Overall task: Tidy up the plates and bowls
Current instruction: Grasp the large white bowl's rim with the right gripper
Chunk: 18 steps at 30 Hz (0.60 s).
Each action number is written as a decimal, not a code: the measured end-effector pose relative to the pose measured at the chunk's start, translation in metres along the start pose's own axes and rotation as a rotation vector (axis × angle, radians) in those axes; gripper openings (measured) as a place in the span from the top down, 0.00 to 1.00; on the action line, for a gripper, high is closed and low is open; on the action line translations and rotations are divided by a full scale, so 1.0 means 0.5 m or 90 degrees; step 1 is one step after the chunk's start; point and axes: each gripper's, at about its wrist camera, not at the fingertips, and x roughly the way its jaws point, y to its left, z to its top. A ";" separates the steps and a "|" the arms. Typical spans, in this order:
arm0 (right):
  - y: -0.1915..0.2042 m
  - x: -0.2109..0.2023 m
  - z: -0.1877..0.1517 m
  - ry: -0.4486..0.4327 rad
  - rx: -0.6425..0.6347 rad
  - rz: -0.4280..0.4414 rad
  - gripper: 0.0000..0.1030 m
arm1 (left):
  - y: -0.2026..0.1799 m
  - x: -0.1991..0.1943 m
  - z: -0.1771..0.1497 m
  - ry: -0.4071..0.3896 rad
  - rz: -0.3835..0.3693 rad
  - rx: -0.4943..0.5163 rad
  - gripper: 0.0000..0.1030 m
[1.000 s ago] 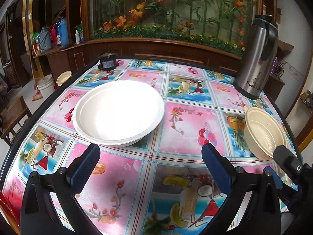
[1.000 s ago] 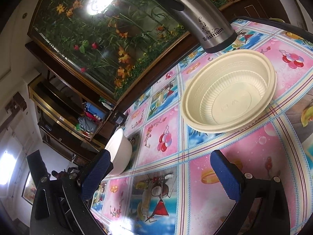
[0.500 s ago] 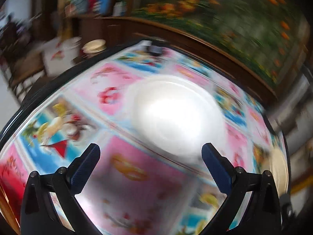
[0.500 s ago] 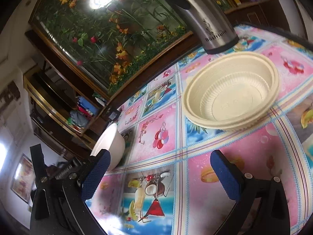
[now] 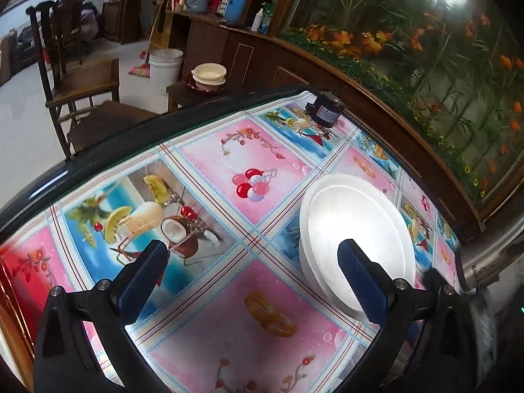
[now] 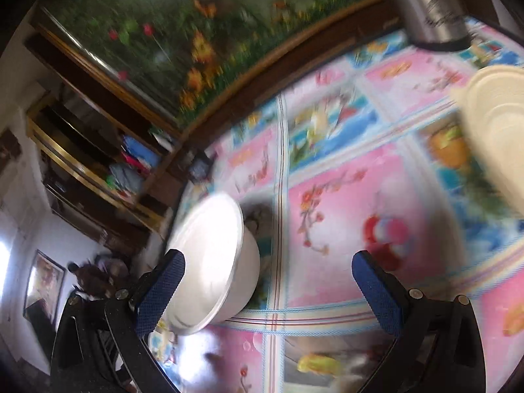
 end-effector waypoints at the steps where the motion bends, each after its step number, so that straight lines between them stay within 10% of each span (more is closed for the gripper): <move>1: 0.008 0.017 0.001 0.014 -0.001 -0.009 0.01 | 0.000 -0.002 0.001 0.000 -0.001 -0.002 0.00; 6: 0.033 0.075 -0.002 0.048 -0.008 -0.039 0.21 | 0.011 -0.011 0.004 -0.007 -0.009 -0.022 0.00; 10: 0.037 0.094 -0.016 0.086 -0.024 -0.061 0.88 | 0.014 -0.010 0.006 -0.008 -0.007 -0.020 0.00; 18: -0.041 -0.037 -0.036 0.056 0.001 -0.038 0.92 | -0.034 -0.010 -0.014 0.011 -0.012 0.059 0.00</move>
